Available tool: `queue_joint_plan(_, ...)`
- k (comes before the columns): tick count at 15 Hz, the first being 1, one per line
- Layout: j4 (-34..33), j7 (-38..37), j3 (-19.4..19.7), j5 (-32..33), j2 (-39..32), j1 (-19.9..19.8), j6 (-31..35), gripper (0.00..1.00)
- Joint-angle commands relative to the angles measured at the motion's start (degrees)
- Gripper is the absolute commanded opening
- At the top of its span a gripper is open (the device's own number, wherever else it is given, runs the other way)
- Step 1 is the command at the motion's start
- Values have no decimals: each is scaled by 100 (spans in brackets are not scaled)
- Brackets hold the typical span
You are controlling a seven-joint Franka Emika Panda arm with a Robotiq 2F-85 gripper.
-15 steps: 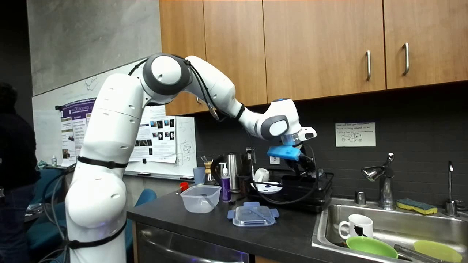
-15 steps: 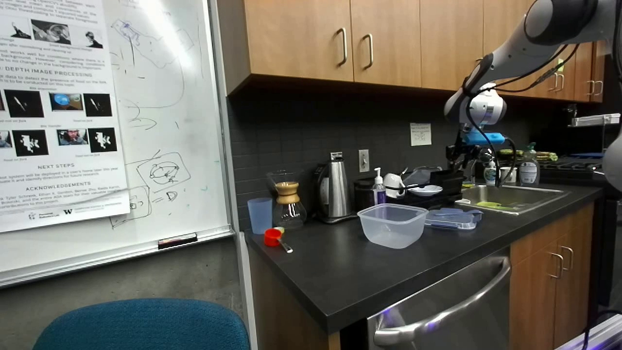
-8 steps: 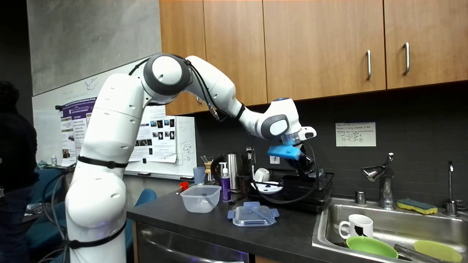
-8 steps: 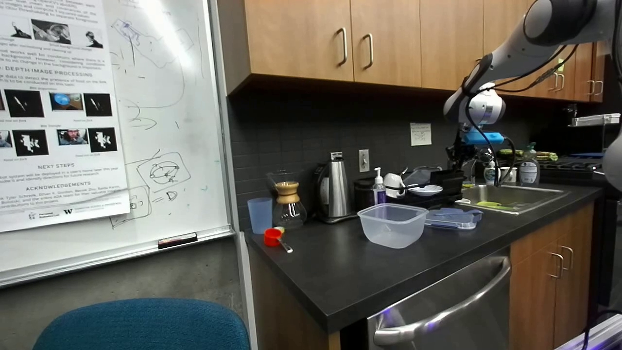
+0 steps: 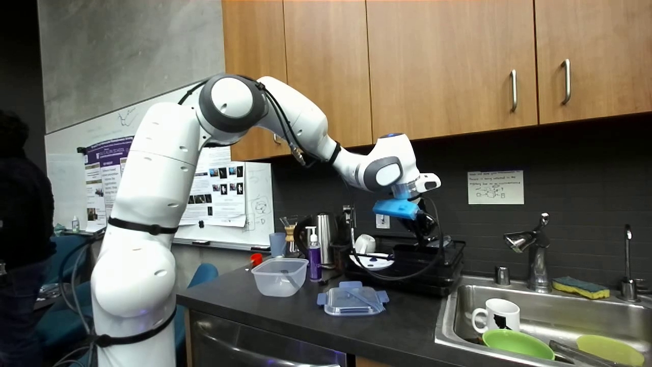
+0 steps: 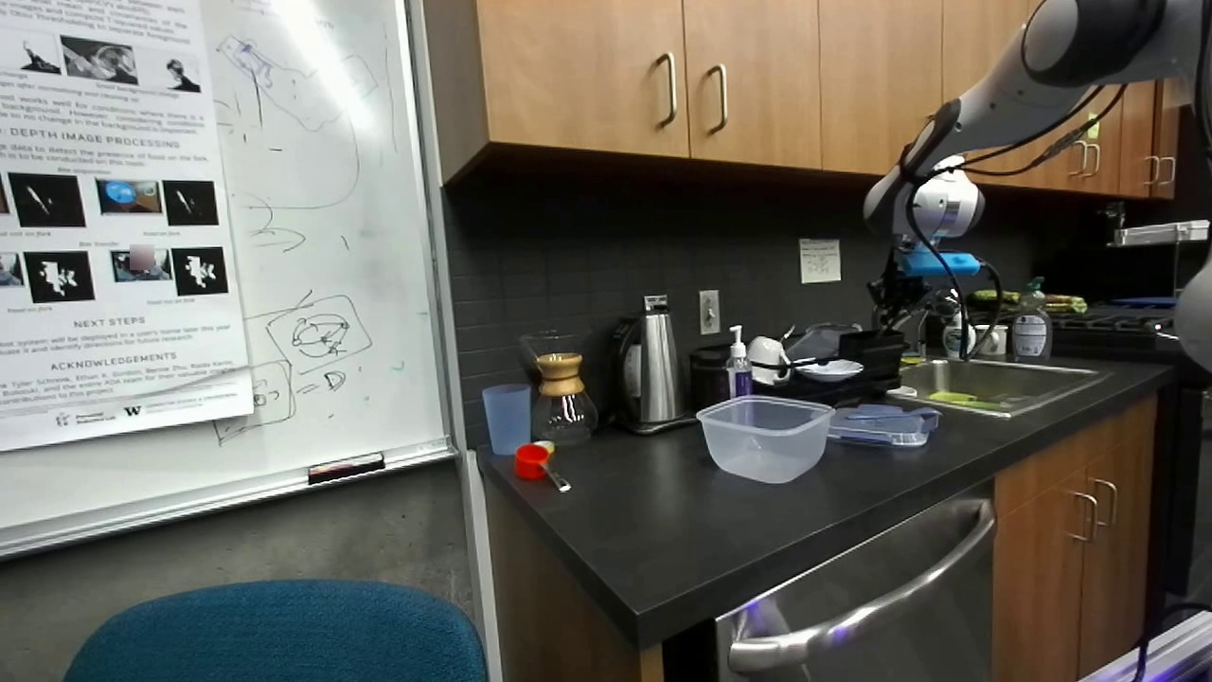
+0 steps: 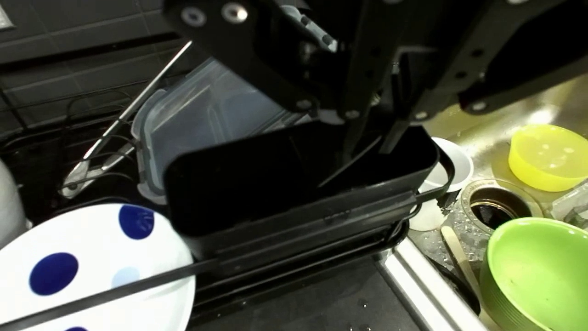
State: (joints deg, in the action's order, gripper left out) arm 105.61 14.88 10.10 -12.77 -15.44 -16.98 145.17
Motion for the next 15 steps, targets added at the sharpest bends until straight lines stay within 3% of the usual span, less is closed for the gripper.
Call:
queue_joint_plan(1,20,-210,12,104,106,-10,41,3)
queue_joint_plan(15,705,-2058,206,800,1116,325,659,1)
